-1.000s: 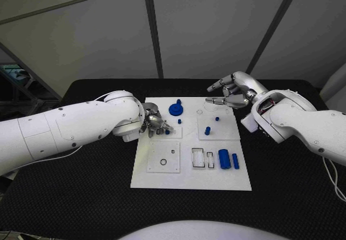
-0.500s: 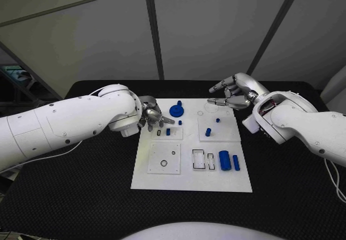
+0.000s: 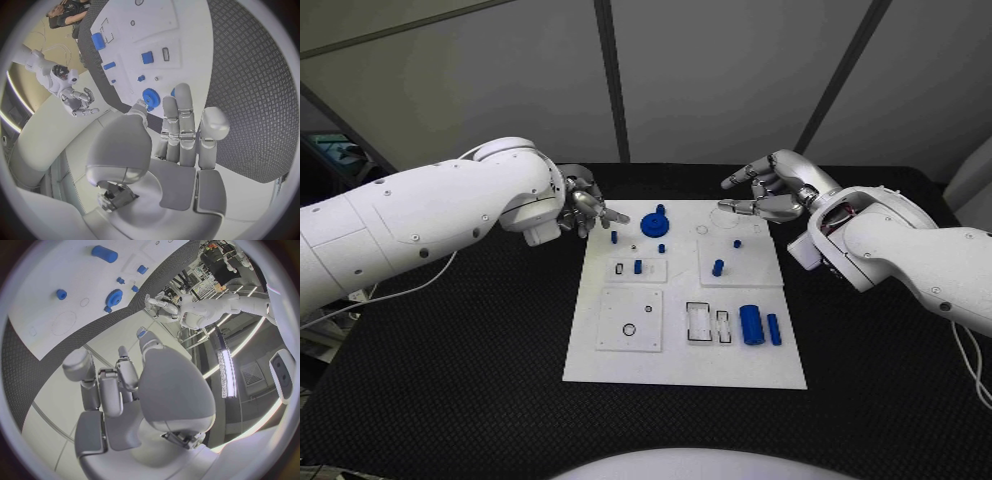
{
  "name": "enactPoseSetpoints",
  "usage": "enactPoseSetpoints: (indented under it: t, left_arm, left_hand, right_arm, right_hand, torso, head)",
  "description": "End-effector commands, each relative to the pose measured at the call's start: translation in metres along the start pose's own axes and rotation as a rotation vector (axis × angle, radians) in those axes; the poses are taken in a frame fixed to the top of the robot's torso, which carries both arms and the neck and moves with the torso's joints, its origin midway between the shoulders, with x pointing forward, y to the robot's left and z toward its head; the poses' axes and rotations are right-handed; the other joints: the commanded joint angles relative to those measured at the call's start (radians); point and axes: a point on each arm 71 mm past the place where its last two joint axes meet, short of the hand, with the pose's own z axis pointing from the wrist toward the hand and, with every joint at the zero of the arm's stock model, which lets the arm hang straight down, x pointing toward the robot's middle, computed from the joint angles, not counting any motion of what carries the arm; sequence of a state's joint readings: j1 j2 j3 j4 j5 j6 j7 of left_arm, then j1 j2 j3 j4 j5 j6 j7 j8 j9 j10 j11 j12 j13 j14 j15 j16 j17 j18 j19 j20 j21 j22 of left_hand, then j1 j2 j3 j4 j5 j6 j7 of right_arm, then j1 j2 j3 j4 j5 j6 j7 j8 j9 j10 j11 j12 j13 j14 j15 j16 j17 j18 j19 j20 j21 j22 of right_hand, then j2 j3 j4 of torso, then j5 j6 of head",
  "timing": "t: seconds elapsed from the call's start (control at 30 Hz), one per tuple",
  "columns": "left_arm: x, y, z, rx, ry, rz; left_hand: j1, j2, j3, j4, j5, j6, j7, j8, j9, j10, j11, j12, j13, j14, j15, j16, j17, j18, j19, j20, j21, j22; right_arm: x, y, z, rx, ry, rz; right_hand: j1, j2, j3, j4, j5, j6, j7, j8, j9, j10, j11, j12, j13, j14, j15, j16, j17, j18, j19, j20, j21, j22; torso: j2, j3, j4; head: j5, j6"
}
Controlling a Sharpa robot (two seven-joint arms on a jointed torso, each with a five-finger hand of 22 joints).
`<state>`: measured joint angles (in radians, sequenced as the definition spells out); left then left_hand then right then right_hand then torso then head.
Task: Assemble the parts on the task board
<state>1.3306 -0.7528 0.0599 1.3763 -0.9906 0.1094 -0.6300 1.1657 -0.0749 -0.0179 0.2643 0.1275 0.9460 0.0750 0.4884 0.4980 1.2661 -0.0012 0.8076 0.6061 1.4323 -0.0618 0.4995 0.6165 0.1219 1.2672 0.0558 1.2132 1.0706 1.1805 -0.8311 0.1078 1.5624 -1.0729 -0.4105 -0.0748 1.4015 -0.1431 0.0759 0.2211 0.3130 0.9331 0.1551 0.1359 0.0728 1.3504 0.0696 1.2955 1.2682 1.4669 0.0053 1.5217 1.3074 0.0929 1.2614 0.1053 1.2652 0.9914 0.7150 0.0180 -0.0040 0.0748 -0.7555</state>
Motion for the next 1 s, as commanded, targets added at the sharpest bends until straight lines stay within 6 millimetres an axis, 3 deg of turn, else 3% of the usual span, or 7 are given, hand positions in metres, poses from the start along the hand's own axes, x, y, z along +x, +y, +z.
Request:
enactPoseSetpoints:
  t: [0.03, 0.33, 0.67, 1.0]
  left_arm:
    - [-0.005, 0.002, 0.006, -0.022, 0.057, 0.038]
    - [-0.016, 0.005, 0.023, -0.064, 0.067, 0.035]
    - [-0.013, 0.000, 0.037, -0.070, 0.091, 0.043]
    - [-0.005, -0.003, 0.043, -0.072, 0.113, 0.056]
  left_hand:
    - [0.020, 0.003, -0.013, 0.001, 0.004, -0.019, 0.006, -0.023, -0.028, -0.018, 0.007, -0.012, -0.009, 0.000, 0.011, -0.005, 0.001, -0.003, -0.011, 0.003, -0.011, -0.009]
    - [0.037, 0.022, -0.025, 0.004, 0.005, -0.020, 0.013, -0.042, -0.063, -0.030, 0.013, -0.019, -0.021, 0.000, 0.016, -0.005, 0.001, -0.003, -0.008, 0.009, -0.011, -0.004]
    - [0.043, 0.029, -0.032, 0.005, 0.004, -0.007, 0.011, -0.041, -0.074, -0.028, 0.012, -0.014, -0.021, 0.000, 0.016, -0.005, 0.001, -0.003, -0.007, 0.010, -0.011, -0.002]
    - [0.045, 0.032, -0.049, 0.007, 0.002, 0.004, 0.010, -0.044, -0.091, 0.003, 0.011, 0.076, 0.076, 0.001, 0.015, -0.005, 0.002, -0.004, -0.001, 0.010, -0.006, 0.008]
  right_arm:
    - [0.000, 0.002, 0.001, -0.009, 0.001, -0.002]
    - [0.001, 0.002, 0.001, -0.010, 0.005, -0.001]
    - [0.002, 0.003, 0.002, -0.013, 0.009, 0.000]
    - [0.003, 0.004, 0.003, -0.015, 0.012, 0.001]
  right_hand:
    - [-0.009, 0.005, -0.006, -0.001, 0.003, 0.004, 0.002, 0.004, -0.001, -0.007, 0.002, -0.006, 0.000, 0.076, -0.008, -0.004, 0.157, 0.021, -0.006, 0.000, -0.003, -0.001]
    - [-0.009, 0.005, -0.006, -0.001, 0.003, 0.004, 0.002, 0.004, -0.001, -0.007, 0.002, -0.006, 0.000, 0.076, -0.008, -0.004, 0.157, 0.021, -0.006, 0.000, -0.003, -0.001]
    - [-0.008, 0.006, -0.006, -0.001, 0.004, 0.004, 0.002, 0.004, -0.001, -0.007, 0.002, -0.006, 0.000, 0.076, -0.008, -0.004, 0.157, 0.021, -0.006, 0.000, -0.003, -0.002]
    - [-0.007, 0.008, -0.006, -0.001, 0.005, 0.005, 0.002, 0.005, -0.001, -0.007, 0.001, -0.006, 0.000, 0.076, -0.008, -0.005, 0.156, 0.021, -0.007, 0.000, -0.004, -0.003]
  torso:
    - [0.002, 0.0000, -0.0029]
    - [0.002, -0.0007, -0.0009]
    - [0.002, -0.0009, -0.0028]
    - [0.000, -0.0007, -0.0008]
  head:
    - [0.003, 0.004]
    - [0.004, 0.002]
    - [0.008, -0.002]
    - [0.005, -0.003]
